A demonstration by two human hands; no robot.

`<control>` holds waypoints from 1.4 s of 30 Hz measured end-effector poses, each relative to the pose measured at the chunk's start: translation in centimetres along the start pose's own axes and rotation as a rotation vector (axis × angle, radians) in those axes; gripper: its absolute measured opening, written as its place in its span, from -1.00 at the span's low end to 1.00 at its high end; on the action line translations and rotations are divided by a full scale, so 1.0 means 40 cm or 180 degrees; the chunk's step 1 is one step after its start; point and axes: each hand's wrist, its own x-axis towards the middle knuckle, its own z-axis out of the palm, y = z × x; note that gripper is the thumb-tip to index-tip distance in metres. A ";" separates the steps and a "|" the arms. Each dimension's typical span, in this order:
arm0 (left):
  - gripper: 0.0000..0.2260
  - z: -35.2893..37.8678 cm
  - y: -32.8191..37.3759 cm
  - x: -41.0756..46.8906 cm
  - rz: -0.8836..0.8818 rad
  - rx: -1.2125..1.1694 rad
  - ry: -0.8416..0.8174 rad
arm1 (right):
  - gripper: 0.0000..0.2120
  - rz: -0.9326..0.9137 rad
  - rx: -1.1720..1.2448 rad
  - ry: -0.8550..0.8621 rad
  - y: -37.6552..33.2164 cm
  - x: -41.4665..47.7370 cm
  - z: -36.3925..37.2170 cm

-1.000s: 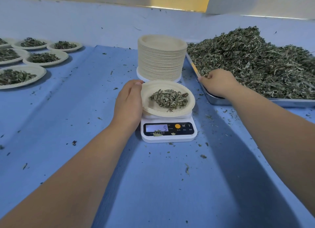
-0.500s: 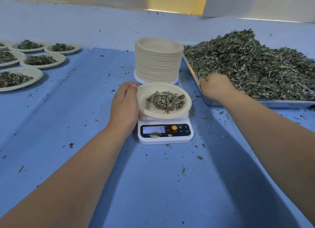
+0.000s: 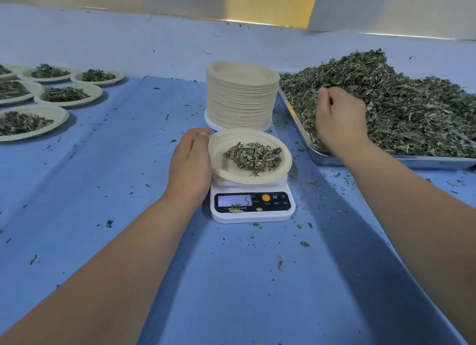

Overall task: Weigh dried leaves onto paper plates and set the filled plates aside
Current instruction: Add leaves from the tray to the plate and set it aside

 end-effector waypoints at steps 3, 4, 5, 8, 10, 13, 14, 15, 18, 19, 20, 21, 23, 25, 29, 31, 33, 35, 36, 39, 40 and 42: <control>-0.80 0.002 -0.004 0.002 -0.0011 -0.0028 0.0065 | -0.61 -0.0313 0.0226 0.0082 -0.071 0.004 -0.003; -0.81 0.002 -0.005 0.003 -0.0020 -0.0047 0.0079 | -0.61 -0.0472 0.0311 0.0088 -0.102 0.004 -0.003; -0.81 0.002 -0.007 0.003 -0.0025 -0.0054 0.0083 | -0.62 -0.0632 0.0415 0.0093 -0.134 0.005 -0.001; -0.82 0.000 -0.008 0.004 -0.0036 -0.0074 0.0080 | -0.65 -0.1061 0.0695 0.0015 -0.230 0.000 0.011; -0.81 -0.001 -0.006 0.005 -0.0032 -0.0060 0.0072 | -0.65 -0.1299 0.0739 -0.0276 -0.280 -0.007 0.033; -0.82 0.000 -0.001 0.002 -0.0010 -0.0013 0.0039 | -0.64 -0.1613 0.0623 -0.1013 -0.320 -0.018 0.070; -0.82 -0.001 0.002 0.000 -0.0012 -0.0005 0.0033 | -0.65 -0.1694 0.0545 -0.1298 -0.325 -0.019 0.079; -0.83 -0.001 0.005 -0.001 -0.0018 -0.0019 0.0039 | -0.66 -0.1777 0.0415 -0.1572 -0.329 -0.019 0.087; -0.82 -0.005 0.004 0.005 -0.0094 -0.0157 0.0100 | -0.68 -0.1870 0.0181 -0.2165 -0.328 -0.020 0.097; -0.82 -0.005 0.003 0.008 -0.0113 -0.0192 0.0108 | -0.67 -0.1813 0.0232 -0.2263 -0.326 -0.020 0.095; -0.81 -0.005 0.001 0.010 -0.0122 -0.0214 0.0104 | -0.66 -0.1740 0.0324 -0.2327 -0.323 -0.021 0.090; -0.79 -0.004 0.000 0.012 -0.0118 -0.0230 0.0095 | -0.65 -0.1686 0.0430 -0.2368 -0.320 -0.022 0.083; -0.75 -0.003 0.002 0.011 -0.0110 -0.0251 0.0096 | -0.67 -0.1686 0.0579 -0.2459 -0.315 -0.030 0.068; -0.73 -0.002 0.004 0.011 -0.0132 -0.0267 0.0101 | -0.72 -0.1778 0.0564 -0.2564 -0.316 -0.042 0.056; -0.75 -0.005 0.004 0.008 -0.0188 -0.0333 0.0072 | -0.87 -0.1833 0.0609 -0.2652 -0.312 -0.069 0.026; -0.73 -0.006 0.004 0.004 -0.0179 -0.0314 0.0054 | -0.89 -0.1569 0.0761 -0.2698 -0.303 -0.076 0.006; -0.74 -0.008 0.004 0.003 -0.0177 -0.0276 0.0058 | -0.87 -0.1200 0.1017 -0.2426 -0.285 -0.081 -0.011; -0.77 -0.010 0.008 0.001 -0.0156 -0.0197 0.0063 | -0.86 -0.0893 0.1164 -0.1729 -0.256 -0.084 -0.029; -0.78 -0.011 0.010 -0.002 -0.0137 -0.0154 0.0038 | -0.85 -0.0764 0.1123 -0.1382 -0.238 -0.086 -0.039; -0.78 -0.013 0.019 -0.013 -0.0076 -0.0169 -0.0092 | -0.84 -0.0499 0.0508 -0.0967 -0.173 -0.104 -0.070; -0.78 -0.013 0.022 -0.014 -0.0070 -0.0180 -0.0134 | -0.84 -0.0415 0.0303 -0.1055 -0.150 -0.113 -0.077; -0.81 -0.011 0.028 -0.017 -0.0065 -0.0191 -0.0206 | -0.85 -0.0264 -0.0042 -0.1355 -0.116 -0.139 -0.079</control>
